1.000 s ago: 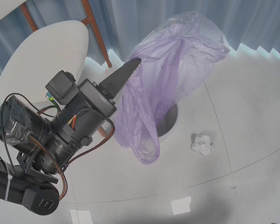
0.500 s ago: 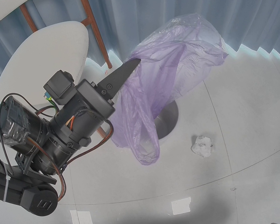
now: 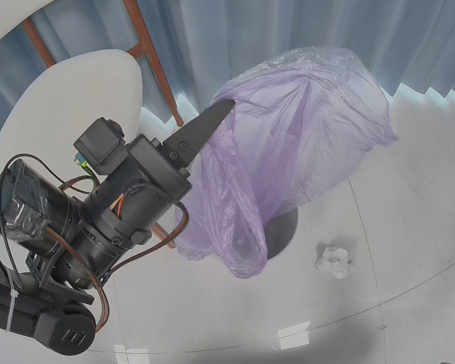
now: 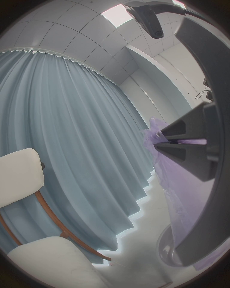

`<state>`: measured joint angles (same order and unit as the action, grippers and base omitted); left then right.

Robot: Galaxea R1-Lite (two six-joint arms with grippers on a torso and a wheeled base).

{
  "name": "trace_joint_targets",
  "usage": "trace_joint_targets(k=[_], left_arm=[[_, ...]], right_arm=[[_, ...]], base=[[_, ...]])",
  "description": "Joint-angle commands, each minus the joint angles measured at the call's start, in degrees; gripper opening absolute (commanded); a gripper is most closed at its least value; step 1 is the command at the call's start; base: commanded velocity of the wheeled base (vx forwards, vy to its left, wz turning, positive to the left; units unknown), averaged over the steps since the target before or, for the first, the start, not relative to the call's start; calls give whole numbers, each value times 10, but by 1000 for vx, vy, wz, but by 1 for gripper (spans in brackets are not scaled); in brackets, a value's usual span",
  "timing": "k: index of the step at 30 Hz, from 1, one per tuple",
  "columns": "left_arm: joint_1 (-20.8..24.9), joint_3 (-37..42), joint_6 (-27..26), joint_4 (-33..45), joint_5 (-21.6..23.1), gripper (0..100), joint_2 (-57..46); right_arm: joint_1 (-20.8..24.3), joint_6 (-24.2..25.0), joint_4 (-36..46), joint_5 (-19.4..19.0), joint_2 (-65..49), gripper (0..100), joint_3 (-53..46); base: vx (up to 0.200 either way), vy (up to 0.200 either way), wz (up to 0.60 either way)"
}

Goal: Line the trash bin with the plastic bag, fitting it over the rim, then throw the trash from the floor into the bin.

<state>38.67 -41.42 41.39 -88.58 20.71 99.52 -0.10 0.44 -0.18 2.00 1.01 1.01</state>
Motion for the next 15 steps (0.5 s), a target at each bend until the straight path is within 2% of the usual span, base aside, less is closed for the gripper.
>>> trace_joint_targets(k=[1,8,15], left_arm=[[3,-1,-1,0,1,0,0],[32,4,-1,1,8,0,-13],[27,8,1,-1,13,0,5]], right_arm=[[0,0,0,0,-10,100,-10],[0,0,0,0,-10,100,-10],[0,0,0,0,-10,100,-10]], base=[[0,0,0],[0,0,0],[0,0,0]])
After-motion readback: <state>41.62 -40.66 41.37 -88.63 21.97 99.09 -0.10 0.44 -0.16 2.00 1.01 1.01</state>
